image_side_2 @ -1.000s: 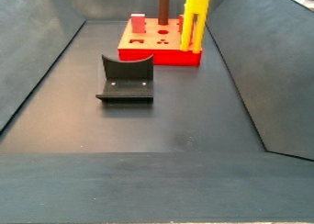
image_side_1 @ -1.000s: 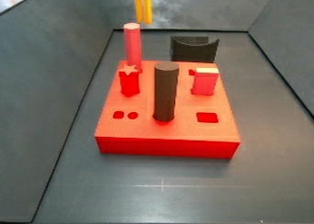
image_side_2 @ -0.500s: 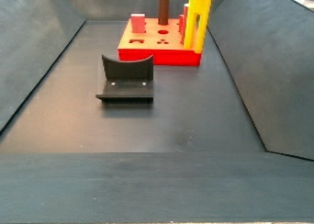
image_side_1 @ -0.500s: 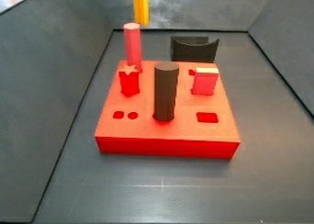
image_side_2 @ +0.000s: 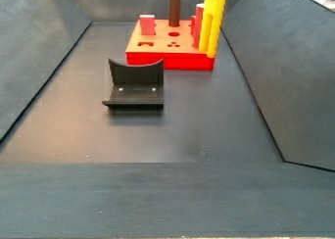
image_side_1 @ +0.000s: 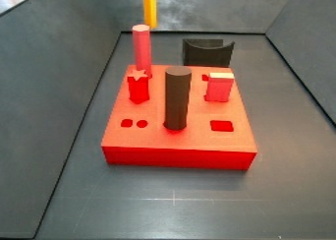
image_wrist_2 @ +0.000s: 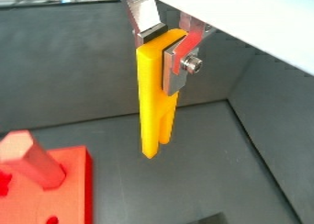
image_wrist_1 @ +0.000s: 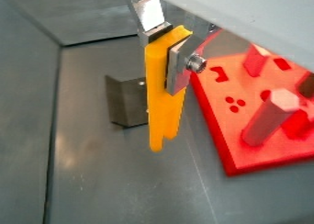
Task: Pick up the square-circle object. Move up. Place the square-circle object on the fixture. Regrasp the square-circle object. Rotate the square-circle object. Move to above the board. Insert the square-circle object.
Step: Rotate the square-circle object.
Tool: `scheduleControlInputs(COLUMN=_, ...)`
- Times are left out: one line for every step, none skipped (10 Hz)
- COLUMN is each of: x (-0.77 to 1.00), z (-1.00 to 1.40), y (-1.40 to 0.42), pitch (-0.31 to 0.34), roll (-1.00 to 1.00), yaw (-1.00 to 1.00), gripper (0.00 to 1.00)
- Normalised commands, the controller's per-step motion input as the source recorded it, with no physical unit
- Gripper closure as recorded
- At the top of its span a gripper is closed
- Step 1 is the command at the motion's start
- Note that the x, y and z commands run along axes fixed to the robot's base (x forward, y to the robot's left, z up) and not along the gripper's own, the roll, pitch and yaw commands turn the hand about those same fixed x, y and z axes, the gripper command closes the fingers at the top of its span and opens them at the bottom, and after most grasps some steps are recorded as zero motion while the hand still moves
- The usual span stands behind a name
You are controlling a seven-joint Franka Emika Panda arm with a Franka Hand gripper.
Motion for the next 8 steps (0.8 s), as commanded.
scheduleControlInputs(x=-0.04, z=0.03, y=0.02, pitch=0.002, roll=-0.12, yaw=-0.77, gripper=1.00)
scheduleControlInputs(x=-0.04, z=0.03, y=0.02, pitch=0.001, roll=-0.12, yaw=-0.51, gripper=1.00)
scheduleControlInputs(x=-0.04, z=0.03, y=0.02, pitch=0.000, roll=-0.12, yaw=-0.29, gripper=1.00)
scheduleControlInputs(x=0.00, z=0.00, y=0.00, pitch=0.000, roll=-0.08, yaw=-1.00, gripper=1.00)
scheduleControlInputs(x=0.00, z=0.00, y=0.00, pitch=0.000, roll=-0.09, yaw=-1.00, gripper=1.00)
scheduleControlInputs(x=0.00, z=0.00, y=0.00, pitch=0.000, roll=-0.11, yaw=-1.00, gripper=1.00)
scheduleControlInputs(x=0.00, z=0.00, y=0.00, pitch=0.000, roll=-0.12, yaw=-0.85, gripper=1.00)
scheduleControlInputs(x=0.00, z=0.00, y=0.01, pitch=-0.001, roll=-0.12, yaw=-0.54, gripper=1.00)
